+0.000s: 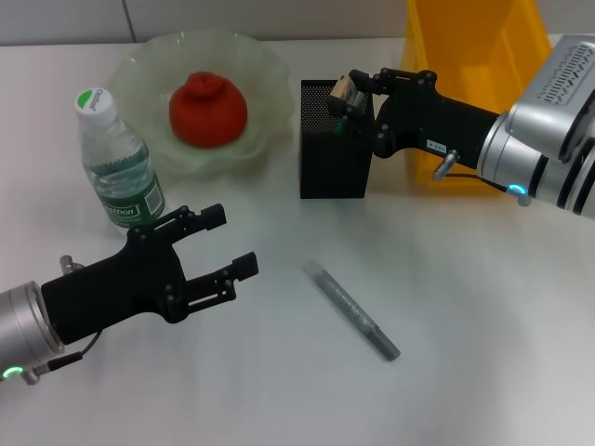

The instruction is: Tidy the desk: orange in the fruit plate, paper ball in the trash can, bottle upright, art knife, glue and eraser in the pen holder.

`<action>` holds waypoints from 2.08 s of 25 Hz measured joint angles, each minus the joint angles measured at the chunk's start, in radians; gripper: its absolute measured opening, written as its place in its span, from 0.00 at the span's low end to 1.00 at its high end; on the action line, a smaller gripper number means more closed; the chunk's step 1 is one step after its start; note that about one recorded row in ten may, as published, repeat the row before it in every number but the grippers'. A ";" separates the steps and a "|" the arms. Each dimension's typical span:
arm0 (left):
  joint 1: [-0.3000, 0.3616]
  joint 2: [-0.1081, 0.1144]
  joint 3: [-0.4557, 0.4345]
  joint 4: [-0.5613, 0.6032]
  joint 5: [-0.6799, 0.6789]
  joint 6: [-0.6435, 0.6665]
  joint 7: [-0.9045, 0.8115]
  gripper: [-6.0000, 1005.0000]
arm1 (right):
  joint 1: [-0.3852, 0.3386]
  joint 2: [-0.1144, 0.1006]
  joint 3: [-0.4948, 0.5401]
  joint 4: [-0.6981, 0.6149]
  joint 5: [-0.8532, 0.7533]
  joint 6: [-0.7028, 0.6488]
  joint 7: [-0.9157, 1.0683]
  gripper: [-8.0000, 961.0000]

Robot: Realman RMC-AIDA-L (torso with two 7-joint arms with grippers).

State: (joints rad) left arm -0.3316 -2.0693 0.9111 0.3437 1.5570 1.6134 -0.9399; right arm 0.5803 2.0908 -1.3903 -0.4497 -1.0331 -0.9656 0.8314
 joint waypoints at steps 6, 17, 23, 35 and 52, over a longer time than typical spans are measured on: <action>-0.001 0.000 0.000 0.005 0.000 -0.003 -0.002 0.80 | 0.003 0.000 -0.001 0.000 0.003 0.003 0.002 0.49; -0.001 0.000 0.000 0.005 -0.008 -0.003 -0.002 0.80 | 0.017 -0.003 -0.015 0.000 -0.002 0.004 0.003 0.51; -0.001 0.001 0.000 0.006 -0.009 -0.003 -0.002 0.80 | 0.012 -0.002 -0.015 -0.005 0.001 0.002 0.003 0.52; -0.001 0.003 0.000 0.006 -0.011 -0.002 -0.002 0.80 | -0.070 -0.008 -0.018 -0.214 -0.068 -0.054 0.245 0.52; 0.011 0.004 -0.023 0.006 -0.011 0.006 0.005 0.80 | 0.174 -0.013 0.101 -1.004 -1.230 -0.662 1.717 0.51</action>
State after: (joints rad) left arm -0.3207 -2.0648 0.8881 0.3497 1.5463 1.6194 -0.9352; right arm 0.7544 2.0778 -1.2895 -1.4535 -2.2631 -1.6273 2.5487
